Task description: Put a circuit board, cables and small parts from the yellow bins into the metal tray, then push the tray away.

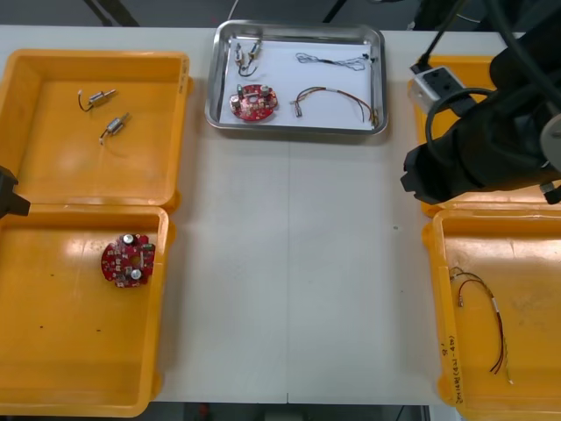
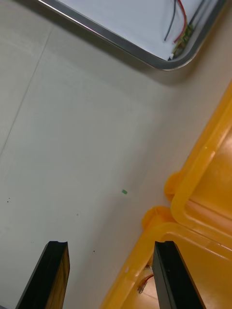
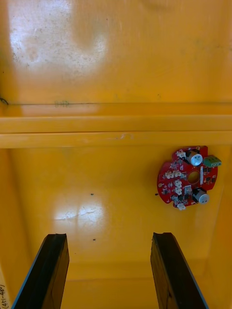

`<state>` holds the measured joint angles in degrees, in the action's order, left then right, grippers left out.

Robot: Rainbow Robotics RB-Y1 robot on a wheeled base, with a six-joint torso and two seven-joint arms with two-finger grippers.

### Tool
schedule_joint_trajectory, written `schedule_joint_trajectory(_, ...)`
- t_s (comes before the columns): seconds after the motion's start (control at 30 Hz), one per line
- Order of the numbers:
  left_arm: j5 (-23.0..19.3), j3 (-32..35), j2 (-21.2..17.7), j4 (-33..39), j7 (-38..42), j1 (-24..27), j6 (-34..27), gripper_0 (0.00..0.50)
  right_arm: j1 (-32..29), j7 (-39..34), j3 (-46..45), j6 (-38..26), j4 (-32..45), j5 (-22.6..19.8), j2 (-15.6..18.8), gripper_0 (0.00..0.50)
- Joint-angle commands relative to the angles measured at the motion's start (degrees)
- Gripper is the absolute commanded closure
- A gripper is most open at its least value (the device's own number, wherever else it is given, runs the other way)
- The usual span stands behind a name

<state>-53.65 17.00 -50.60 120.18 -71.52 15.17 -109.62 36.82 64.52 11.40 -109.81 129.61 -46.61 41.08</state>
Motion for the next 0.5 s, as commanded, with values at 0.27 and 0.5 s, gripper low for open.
schedule_joint_trajectory(0.27,-0.4,1.63,0.5,1.29,-1.16,-1.02,-0.38,0.0,-9.92,-2.46,-16.67,-0.19,1.61,-3.14,5.33,0.0)
schedule_joint_trajectory(0.5,-0.4,1.63,0.5,1.29,-1.16,-1.02,-0.38,0.0,-16.07,-1.67,-26.34,-0.19,0.11,-6.66,7.35,0.0)
